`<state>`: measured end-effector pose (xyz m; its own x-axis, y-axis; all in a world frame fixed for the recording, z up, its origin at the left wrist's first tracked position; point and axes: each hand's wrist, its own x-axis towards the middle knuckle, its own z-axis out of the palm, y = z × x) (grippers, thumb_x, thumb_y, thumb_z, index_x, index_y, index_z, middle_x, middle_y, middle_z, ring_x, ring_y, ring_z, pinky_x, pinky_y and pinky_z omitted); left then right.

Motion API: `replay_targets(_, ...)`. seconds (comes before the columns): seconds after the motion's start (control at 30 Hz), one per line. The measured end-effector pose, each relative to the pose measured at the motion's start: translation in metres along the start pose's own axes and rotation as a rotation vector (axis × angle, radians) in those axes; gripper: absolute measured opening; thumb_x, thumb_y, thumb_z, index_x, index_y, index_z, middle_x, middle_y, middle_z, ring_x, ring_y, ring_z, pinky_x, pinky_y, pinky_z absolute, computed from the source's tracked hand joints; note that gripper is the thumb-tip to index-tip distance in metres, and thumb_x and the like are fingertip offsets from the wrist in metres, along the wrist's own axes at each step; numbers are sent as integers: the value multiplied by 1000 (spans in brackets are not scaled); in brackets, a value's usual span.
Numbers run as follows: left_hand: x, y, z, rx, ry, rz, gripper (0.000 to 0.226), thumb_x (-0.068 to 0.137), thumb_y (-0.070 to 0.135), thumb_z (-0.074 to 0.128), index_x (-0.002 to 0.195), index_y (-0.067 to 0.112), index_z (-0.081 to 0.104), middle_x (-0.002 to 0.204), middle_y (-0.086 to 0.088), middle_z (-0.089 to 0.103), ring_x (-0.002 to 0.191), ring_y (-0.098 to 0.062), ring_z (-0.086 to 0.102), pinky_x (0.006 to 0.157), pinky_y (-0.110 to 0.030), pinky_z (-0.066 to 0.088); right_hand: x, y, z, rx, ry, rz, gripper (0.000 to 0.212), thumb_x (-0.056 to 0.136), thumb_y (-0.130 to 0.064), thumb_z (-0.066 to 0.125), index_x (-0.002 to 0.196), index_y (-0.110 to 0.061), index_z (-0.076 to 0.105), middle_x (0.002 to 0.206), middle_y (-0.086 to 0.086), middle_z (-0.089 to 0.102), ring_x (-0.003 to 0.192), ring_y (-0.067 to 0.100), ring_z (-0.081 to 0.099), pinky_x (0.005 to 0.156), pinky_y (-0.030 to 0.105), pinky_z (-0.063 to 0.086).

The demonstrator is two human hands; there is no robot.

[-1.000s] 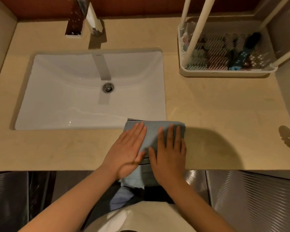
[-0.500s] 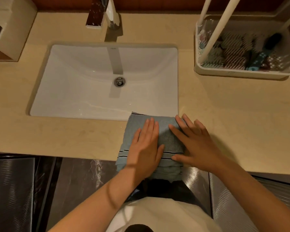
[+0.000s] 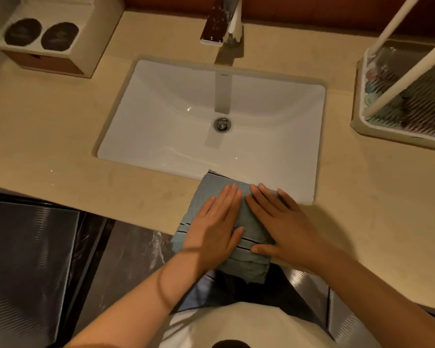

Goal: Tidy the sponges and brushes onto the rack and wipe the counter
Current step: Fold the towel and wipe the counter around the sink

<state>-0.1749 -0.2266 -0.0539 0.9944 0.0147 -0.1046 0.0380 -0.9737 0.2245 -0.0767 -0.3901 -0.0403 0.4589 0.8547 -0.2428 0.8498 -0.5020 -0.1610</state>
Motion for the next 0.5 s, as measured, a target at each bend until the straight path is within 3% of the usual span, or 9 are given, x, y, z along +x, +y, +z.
replay_targets(0.17, -15, -50, -13, 14, -12, -48, 66, 91, 40, 36, 147, 7, 24, 155, -7, 23, 143, -12, 6, 116, -29, 7, 44, -34, 0, -17, 15, -59, 97, 68, -70, 38, 143, -8, 32, 147, 13, 39, 138, 25, 33, 110, 37, 11)
replay_targets(0.3, -26, -89, -24, 46, -27, -56, 68, 91, 42, 35, 147, 7, 20, 155, -9, 22, 143, -15, 8, 117, -30, 7, 75, -64, -3, -19, 27, -65, 96, 68, -70, 37, 141, -7, 33, 145, 13, 42, 135, 25, 36, 110, 37, 11)
replay_targets(0.5, -46, -157, -41, 170, -17, -77, 67, 91, 44, 32, 143, 2, 26, 150, -15, 34, 139, -23, 22, 112, -38, 30, 131, -116, -12, -52, 34, -123, 102, 59, -72, 57, 137, -7, 42, 140, 14, 48, 130, 27, 46, 104, 41, 22)
